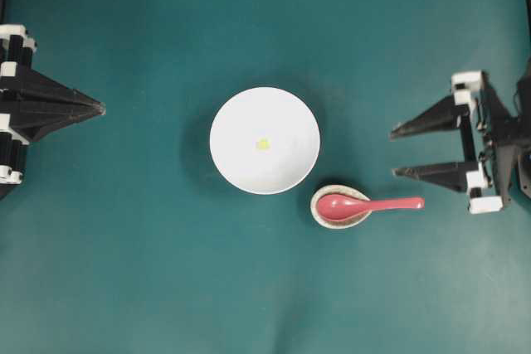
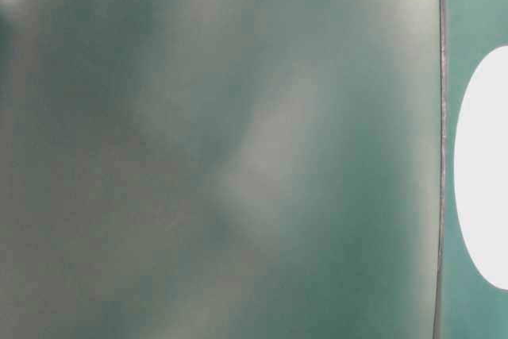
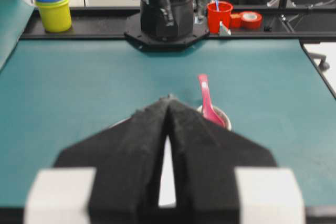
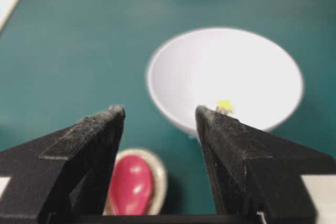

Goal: Scoop the yellow hexagonal prism block from the bowl with a spoon using the right arm.
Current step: 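Move the right gripper toward the red spoon's handle on the spoon rest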

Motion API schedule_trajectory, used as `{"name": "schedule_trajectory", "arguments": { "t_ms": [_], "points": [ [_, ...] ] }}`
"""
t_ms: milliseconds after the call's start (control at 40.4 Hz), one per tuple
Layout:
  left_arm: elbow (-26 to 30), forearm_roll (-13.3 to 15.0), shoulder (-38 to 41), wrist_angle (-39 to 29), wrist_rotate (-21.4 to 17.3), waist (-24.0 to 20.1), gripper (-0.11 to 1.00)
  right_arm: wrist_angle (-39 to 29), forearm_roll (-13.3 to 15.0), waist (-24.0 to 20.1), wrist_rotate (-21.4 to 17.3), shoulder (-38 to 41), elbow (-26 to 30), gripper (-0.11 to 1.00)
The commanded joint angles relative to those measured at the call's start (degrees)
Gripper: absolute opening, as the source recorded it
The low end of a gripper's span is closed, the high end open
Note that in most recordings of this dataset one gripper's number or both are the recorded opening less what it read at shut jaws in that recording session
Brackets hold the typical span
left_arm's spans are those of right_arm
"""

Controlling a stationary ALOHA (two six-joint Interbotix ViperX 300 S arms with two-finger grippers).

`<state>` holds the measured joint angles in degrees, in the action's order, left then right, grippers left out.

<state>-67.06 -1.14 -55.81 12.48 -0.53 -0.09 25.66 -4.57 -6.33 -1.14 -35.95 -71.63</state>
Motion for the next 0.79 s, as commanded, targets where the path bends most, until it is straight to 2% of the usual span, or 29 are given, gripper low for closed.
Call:
{"name": "schedule_trajectory", "arguments": {
  "t_ms": [0, 247, 495, 618, 767],
  "points": [
    [1.58, -0.09, 0.18, -0.26, -0.09, 0.0, 0.0, 6.06, -1.85, -2.02, 0.0, 2.55, -0.97, 0.6],
    [1.67, -0.09, 0.18, -0.35, 0.0, -0.09, 0.0, 23.2, -8.53, -7.03, 0.0, 12.83, -5.62, 0.6],
    [1.67, -0.09, 0.18, -0.44, 0.0, 0.0, 0.0, 33.4, -13.54, -13.36, 0.0, 22.94, -5.89, 0.6],
    [1.67, -0.09, 0.18, -0.44, 0.0, 0.0, 0.0, 39.37, -17.23, -16.96, 0.0, 28.21, -6.15, 0.6],
    [1.67, -0.09, 0.18, -0.44, 0.09, -0.09, 0.0, 42.71, -21.36, -19.78, 0.0, 33.57, -6.15, 0.6]
  ]
}}
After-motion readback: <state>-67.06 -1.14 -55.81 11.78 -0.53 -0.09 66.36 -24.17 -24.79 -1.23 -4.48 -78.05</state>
